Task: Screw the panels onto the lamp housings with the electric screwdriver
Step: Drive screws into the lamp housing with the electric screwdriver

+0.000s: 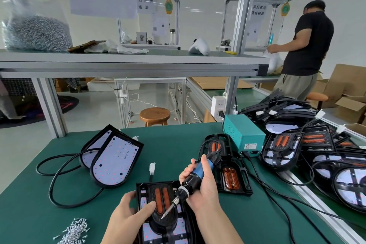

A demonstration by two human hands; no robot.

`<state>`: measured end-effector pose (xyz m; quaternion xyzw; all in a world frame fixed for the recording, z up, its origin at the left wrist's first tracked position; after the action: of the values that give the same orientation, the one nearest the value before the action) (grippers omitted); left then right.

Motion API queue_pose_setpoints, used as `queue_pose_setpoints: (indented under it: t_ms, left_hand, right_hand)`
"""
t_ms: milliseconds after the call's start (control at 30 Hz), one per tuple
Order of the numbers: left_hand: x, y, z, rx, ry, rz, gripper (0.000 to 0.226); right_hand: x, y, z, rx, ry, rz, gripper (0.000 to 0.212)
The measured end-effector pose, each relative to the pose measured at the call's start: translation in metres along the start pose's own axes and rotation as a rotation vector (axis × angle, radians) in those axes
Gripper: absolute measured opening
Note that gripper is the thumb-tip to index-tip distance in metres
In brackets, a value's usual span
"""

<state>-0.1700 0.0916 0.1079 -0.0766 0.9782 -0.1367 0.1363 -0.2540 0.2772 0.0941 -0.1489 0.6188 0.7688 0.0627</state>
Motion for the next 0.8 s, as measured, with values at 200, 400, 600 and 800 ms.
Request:
queue_pose_setpoints:
  t_ms: [200, 400, 600, 800]
  left_hand:
    - [0.004, 0.002, 0.004, -0.057, 0.015, -0.02, 0.046]
    - [-0.001, 0.0, 0.001, -0.082, 0.059, -0.08, 0.043]
    - [-0.002, -0.002, -0.003, -0.061, 0.05, -0.083, 0.05]
    - [-0.006, -0.006, -0.004, -0.034, 0.096, -0.137, 0.039]
  right_hand:
    - [-0.001, 0.001, -0.003, 0.017, 0.021, 0.03, 0.035]
    - [-0.005, 0.003, -0.002, 0.025, 0.034, 0.021, 0.036]
    - [-0.011, 0.009, -0.002, 0.014, 0.037, 0.009, 0.036]
    - [-0.012, 0.03, -0.002, -0.014, 0.003, 0.019, 0.035]
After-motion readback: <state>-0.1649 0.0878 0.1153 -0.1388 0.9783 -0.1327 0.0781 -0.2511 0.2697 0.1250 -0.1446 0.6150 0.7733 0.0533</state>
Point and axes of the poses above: each hand's wrist, its own x-axis towards the middle knuckle, its own y-axis out of the palm, z = x × y, the point moved 9 cm from there along x, towards the middle knuckle, and after that the axes turned 1 degree about -y, right-handed, at the moved point
